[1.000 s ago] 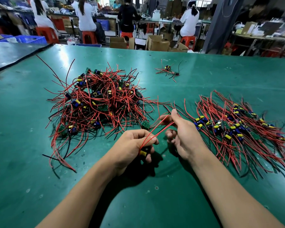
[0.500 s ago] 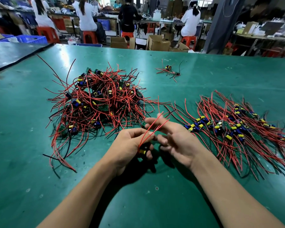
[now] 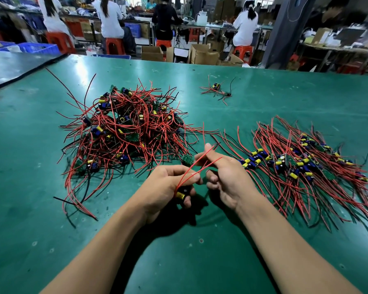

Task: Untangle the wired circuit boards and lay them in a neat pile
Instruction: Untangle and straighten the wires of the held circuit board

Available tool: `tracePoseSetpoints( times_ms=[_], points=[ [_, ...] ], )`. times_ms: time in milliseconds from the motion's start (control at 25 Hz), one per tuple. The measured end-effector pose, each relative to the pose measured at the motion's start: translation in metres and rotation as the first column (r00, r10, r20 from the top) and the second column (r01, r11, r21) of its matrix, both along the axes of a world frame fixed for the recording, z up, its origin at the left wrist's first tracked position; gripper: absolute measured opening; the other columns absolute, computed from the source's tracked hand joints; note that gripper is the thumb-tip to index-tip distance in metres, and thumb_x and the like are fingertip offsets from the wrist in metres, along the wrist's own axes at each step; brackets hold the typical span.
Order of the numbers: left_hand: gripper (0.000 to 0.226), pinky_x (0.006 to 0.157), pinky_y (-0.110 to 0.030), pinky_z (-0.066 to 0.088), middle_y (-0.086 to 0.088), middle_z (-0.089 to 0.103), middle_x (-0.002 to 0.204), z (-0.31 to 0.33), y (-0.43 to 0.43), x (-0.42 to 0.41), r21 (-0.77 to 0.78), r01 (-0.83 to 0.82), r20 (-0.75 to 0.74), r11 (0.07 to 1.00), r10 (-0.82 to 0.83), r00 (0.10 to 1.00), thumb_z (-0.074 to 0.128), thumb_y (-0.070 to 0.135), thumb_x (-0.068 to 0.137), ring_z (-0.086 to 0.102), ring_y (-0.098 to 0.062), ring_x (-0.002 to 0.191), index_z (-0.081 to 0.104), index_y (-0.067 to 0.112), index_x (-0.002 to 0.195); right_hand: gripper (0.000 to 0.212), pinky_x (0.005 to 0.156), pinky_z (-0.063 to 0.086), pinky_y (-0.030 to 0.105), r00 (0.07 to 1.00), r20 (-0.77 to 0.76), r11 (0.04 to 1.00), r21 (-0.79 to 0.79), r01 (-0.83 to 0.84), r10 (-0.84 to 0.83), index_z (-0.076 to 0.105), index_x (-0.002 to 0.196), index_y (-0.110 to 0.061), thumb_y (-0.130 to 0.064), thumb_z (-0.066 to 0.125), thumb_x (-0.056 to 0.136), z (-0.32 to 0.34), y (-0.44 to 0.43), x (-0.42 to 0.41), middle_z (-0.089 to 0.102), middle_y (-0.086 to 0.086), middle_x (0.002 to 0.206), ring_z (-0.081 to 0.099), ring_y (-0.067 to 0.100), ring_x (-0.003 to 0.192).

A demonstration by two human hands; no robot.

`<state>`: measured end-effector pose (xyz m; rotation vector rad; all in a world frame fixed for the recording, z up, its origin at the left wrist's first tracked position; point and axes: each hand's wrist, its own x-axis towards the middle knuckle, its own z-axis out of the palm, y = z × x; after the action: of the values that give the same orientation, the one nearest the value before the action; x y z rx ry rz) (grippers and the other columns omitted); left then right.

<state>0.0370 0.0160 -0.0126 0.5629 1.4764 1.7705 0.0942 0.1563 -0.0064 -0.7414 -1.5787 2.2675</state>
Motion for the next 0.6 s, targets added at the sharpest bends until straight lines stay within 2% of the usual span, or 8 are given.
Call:
tracePoseSetpoints(
  times_ms=[80,160,280,360,480,600],
  points=[
    [0.017,0.04,-0.02,0.042,-0.01,0.055,0.055,0.001,-0.001,0.001,-0.018,0.048,-0.02,0.999,-0.048,0.999,0.064,0.011,0.088,0.047,-0.015,0.039,0.07,0.006,0.072,0.035,0.032,0.023,0.014,0.996,-0.022,0.995,-0.061,0.081,-0.083,0.067,0.078,-0.009,-0.036,0.059,0.099,0.003,0.009,0.0,0.067,0.0,0.066,0.032,0.003,0.036],
    [0.017,0.041,-0.02,0.042,-0.01,0.055,0.056,0.001,-0.001,0.003,-0.028,0.068,-0.032,0.997,-0.069,0.997,0.064,0.011,0.088,0.048,-0.015,0.038,0.07,0.006,0.073,0.038,0.031,0.022,0.013,0.992,-0.031,0.977,-0.183,0.114,-0.122,0.063,0.072,-0.01,-0.036,0.058,0.1,0.005,0.015,0.0,0.065,-0.001,0.063,0.031,0.002,0.034],
    [0.014,0.043,-0.021,0.044,-0.009,0.056,0.057,0.003,0.0,0.004,-0.047,0.105,-0.058,0.993,-0.107,0.993,0.067,0.018,0.083,0.049,-0.016,0.04,0.072,0.007,0.075,0.043,0.028,0.022,0.014,0.993,-0.024,0.915,-0.392,0.099,-0.118,0.048,0.062,-0.016,-0.034,0.058,0.1,0.007,0.021,0.0,0.052,-0.004,0.05,0.03,0.003,0.03],
    [0.017,0.044,-0.021,0.044,-0.01,0.056,0.057,0.004,-0.001,0.005,-0.054,0.127,-0.061,0.99,-0.13,0.99,0.069,0.022,0.079,0.05,-0.017,0.041,0.072,0.005,0.078,0.046,0.027,0.021,0.016,0.995,-0.016,0.884,-0.461,0.077,-0.095,0.041,0.058,-0.018,-0.03,0.057,0.099,0.007,0.023,-0.001,0.044,-0.005,0.047,0.027,0.004,0.029],
    [0.019,0.045,-0.021,0.044,-0.01,0.057,0.059,0.004,-0.001,0.004,-0.063,0.126,-0.068,0.99,-0.131,0.989,0.07,0.023,0.078,0.051,-0.017,0.041,0.073,0.004,0.081,0.051,0.027,0.02,0.016,0.996,-0.02,0.876,-0.478,0.069,-0.089,0.04,0.052,-0.017,-0.027,0.056,0.099,0.005,0.025,-0.001,0.041,-0.003,0.047,0.024,0.005,0.028],
    [0.014,0.046,-0.023,0.048,-0.013,0.059,0.06,0.003,0.0,0.004,-0.04,0.059,-0.019,0.997,-0.059,0.998,0.069,0.017,0.082,0.054,-0.019,0.042,0.073,0.004,0.079,0.046,0.03,0.025,0.016,0.991,-0.051,0.919,-0.383,0.093,-0.121,0.049,0.061,-0.017,-0.047,0.061,0.094,0.002,0.021,-0.001,0.052,-0.003,0.054,0.031,0.004,0.032]
  ],
)
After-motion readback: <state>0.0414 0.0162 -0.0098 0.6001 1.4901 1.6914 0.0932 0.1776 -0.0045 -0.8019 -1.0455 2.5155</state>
